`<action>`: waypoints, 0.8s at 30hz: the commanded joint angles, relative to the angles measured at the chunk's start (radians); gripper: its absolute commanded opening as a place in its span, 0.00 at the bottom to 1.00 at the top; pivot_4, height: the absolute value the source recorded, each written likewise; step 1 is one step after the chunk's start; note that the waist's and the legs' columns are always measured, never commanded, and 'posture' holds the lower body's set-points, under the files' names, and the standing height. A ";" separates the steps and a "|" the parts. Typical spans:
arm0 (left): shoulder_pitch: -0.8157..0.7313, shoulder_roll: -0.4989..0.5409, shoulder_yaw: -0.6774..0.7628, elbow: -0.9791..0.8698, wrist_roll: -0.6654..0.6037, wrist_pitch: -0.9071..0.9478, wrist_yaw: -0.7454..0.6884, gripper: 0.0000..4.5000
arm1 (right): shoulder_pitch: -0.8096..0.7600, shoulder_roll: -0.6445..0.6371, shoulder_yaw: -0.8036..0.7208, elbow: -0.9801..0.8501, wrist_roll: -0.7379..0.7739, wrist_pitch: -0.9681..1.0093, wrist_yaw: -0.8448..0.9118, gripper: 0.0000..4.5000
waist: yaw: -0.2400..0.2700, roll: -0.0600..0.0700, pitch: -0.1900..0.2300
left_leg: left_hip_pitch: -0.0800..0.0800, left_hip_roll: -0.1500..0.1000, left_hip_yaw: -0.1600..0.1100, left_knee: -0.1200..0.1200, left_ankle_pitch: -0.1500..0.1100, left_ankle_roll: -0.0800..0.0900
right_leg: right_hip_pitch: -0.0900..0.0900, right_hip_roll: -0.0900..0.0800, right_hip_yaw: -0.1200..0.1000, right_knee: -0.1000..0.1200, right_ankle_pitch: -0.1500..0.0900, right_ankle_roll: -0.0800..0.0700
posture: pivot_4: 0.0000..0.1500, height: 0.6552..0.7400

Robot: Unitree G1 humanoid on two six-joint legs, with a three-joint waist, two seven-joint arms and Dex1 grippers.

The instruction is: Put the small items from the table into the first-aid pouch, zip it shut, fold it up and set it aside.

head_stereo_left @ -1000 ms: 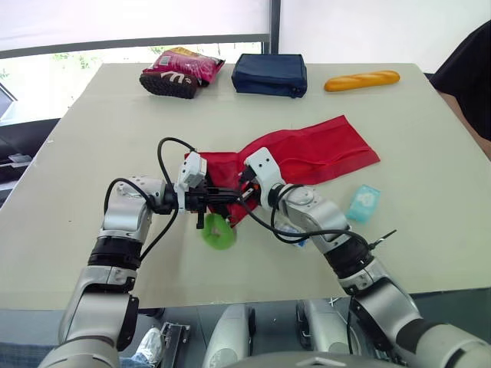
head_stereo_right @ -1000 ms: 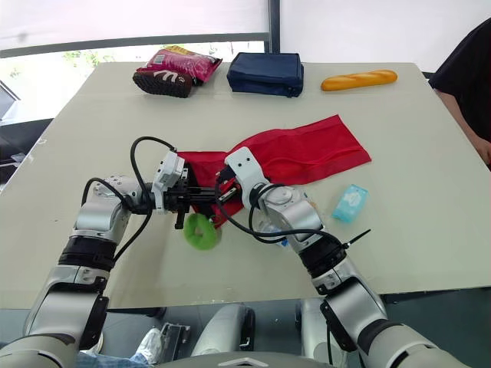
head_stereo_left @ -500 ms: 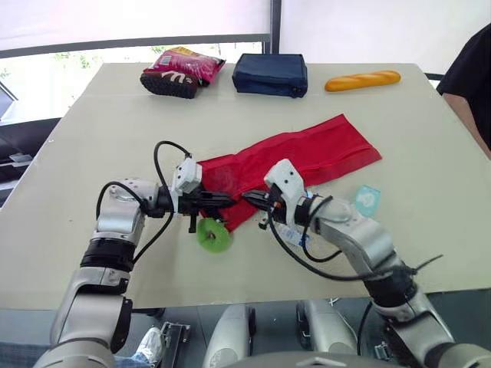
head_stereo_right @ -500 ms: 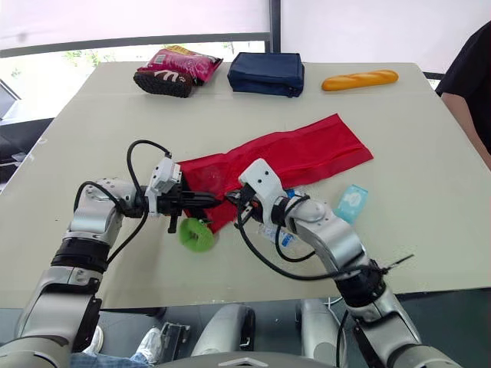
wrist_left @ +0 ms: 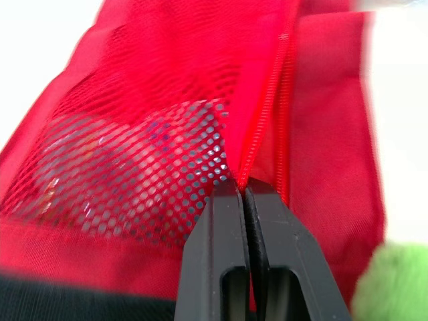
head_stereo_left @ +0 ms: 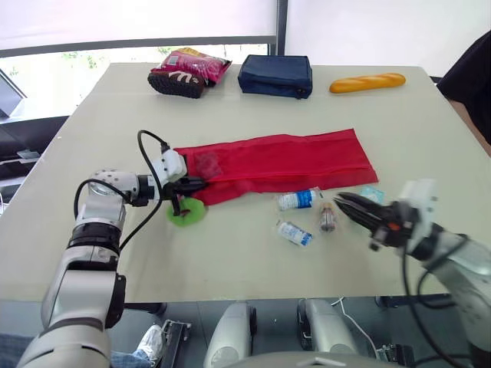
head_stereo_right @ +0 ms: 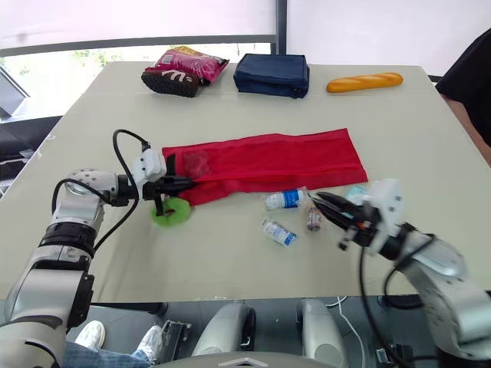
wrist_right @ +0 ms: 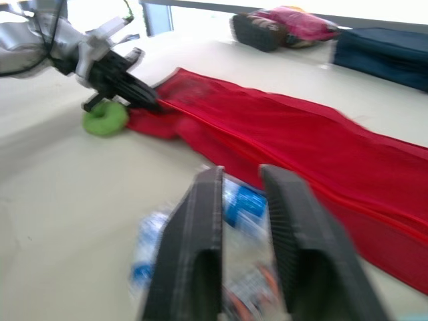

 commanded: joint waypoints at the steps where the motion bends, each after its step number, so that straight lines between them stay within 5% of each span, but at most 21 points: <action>1: -0.054 0.007 0.000 0.077 0.053 -0.043 0.093 0.00 | 0.062 -0.038 -0.108 -0.056 0.068 -0.037 0.033 0.74 | 0.001 0.000 0.000 | 0.000 0.000 0.000 0.000 0.000 0.000 | 0.000 0.000 0.000 0.000 0.000 0.000 | 1.00 0.65; 4: -0.080 0.004 -0.001 0.116 0.067 -0.054 0.099 0.21 | 0.120 -0.061 -0.171 -0.080 0.122 -0.038 0.042 1.00 | 0.002 0.000 0.000 | 0.000 0.000 0.000 0.001 0.000 0.000 | 0.001 0.000 0.000 0.000 0.000 0.000 | 1.00 0.65; 11: -0.120 -0.004 0.062 0.081 -0.047 -0.028 -0.100 0.98 | 0.154 -0.087 -0.211 -0.107 0.163 -0.053 0.006 1.00 | 0.003 -0.001 0.000 | 0.000 0.001 0.001 0.001 0.000 0.000 | 0.001 -0.001 0.000 0.000 0.000 0.000 | 1.00 0.65; 16: -0.155 -0.038 0.052 0.025 -0.073 -0.005 -0.179 0.99 | 0.137 -0.103 -0.190 -0.113 0.174 -0.052 -0.018 1.00 | 0.006 -0.001 0.000 | -0.001 0.000 0.001 0.002 0.000 0.000 | 0.001 -0.001 0.000 0.000 0.000 0.000 | 1.00 0.65; 24: -0.206 -0.202 -0.103 -0.060 0.096 -0.006 -0.012 0.99 | 0.065 -0.133 -0.131 -0.125 0.230 -0.028 -0.060 1.00 | 0.005 -0.001 0.000 | -0.001 -0.002 0.000 0.003 0.000 0.000 | 0.002 -0.002 0.000 0.000 0.000 0.000 | 1.00 0.65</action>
